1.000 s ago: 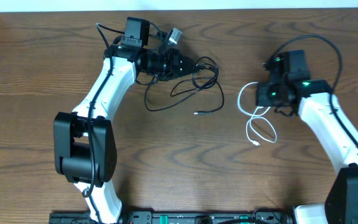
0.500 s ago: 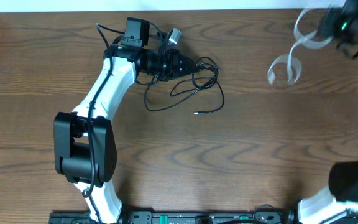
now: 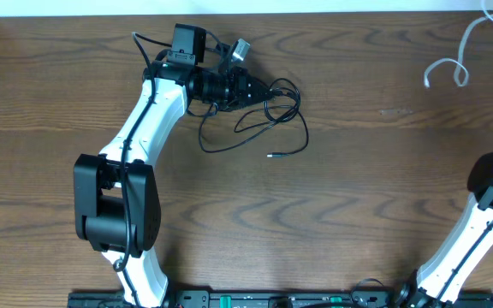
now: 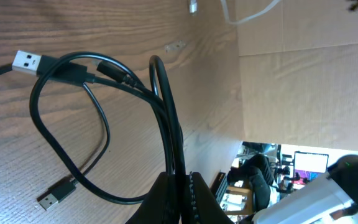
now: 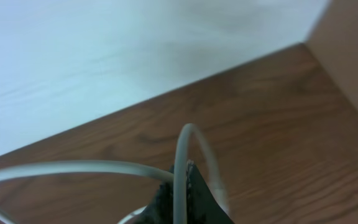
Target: Untangle cables
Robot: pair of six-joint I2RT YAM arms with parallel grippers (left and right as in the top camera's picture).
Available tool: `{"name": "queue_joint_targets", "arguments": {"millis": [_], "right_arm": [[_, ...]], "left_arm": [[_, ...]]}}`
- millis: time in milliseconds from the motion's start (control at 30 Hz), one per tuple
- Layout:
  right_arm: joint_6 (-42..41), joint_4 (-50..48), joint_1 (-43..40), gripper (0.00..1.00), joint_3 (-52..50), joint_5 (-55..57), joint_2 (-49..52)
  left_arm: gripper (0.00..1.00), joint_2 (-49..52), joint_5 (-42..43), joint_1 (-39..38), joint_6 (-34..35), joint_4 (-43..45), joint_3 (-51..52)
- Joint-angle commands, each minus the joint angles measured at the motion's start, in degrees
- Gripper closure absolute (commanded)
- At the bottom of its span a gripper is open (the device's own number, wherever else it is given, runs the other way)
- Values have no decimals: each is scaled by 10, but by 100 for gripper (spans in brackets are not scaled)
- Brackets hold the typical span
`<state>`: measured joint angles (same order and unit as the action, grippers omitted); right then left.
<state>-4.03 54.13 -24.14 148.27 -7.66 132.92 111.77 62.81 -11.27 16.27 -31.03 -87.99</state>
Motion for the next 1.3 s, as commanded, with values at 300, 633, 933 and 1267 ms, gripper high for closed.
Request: {"name": "queue_joint_targets", "arguments": {"millis": [300,633,933,1267], "right_arm": [[6,-107,-106,99,13,10,99],[-10,-194,-129,99,16,50,99],[0,-183,-129,99,8,71,135],[0,-92,-129,20,8,73,172]], "left_arm": [[93,-2,-29,0,-11,1,-3],[92,-2,-35,0,-11,1,-3],[92,-2,-55,0,-9,0,-3],[93,-2,-55,0,-9,1,-3]]}}
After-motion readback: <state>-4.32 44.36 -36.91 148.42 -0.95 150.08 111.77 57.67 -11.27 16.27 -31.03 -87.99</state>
